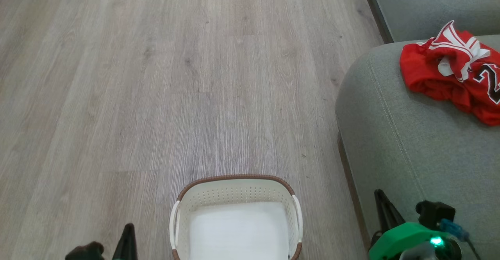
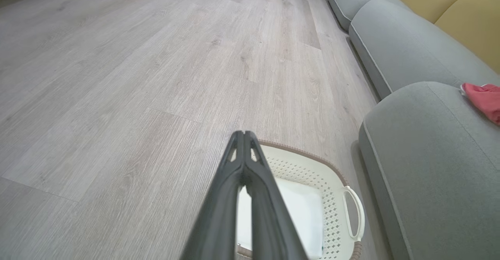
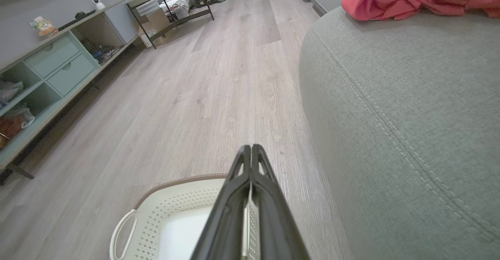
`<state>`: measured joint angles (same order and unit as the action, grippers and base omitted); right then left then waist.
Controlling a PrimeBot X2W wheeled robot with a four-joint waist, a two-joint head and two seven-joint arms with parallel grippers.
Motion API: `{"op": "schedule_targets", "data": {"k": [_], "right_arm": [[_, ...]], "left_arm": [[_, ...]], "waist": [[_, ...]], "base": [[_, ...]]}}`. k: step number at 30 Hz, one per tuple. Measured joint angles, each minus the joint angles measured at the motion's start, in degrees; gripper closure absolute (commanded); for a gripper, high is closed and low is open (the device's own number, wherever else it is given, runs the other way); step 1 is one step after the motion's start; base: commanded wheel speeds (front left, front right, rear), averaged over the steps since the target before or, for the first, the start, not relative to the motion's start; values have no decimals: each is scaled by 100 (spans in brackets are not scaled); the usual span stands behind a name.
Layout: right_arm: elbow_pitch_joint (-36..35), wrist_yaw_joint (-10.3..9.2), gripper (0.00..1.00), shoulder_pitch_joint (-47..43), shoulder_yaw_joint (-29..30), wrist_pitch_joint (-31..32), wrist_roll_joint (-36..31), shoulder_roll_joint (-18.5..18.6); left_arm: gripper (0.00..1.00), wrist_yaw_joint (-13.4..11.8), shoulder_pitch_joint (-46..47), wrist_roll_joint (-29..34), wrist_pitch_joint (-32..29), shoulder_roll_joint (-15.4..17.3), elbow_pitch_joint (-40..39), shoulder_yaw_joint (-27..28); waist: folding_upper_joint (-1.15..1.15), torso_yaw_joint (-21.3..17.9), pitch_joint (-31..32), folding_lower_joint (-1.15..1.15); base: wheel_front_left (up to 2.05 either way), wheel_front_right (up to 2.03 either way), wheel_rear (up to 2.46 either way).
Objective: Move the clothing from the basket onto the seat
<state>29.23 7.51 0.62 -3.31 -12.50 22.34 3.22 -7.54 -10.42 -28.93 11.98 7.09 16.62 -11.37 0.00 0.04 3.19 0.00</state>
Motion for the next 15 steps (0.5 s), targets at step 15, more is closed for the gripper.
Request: {"op": "schedule_targets", "data": {"k": [15], "right_arm": [[-169, 0, 100, 2, 141, 252, 935, -1]], "left_arm": [[100, 175, 185, -845, -260, -62, -3, 224]], "waist": [[0, -1, -46, 0]], "base": [[0, 0, 0]]}}
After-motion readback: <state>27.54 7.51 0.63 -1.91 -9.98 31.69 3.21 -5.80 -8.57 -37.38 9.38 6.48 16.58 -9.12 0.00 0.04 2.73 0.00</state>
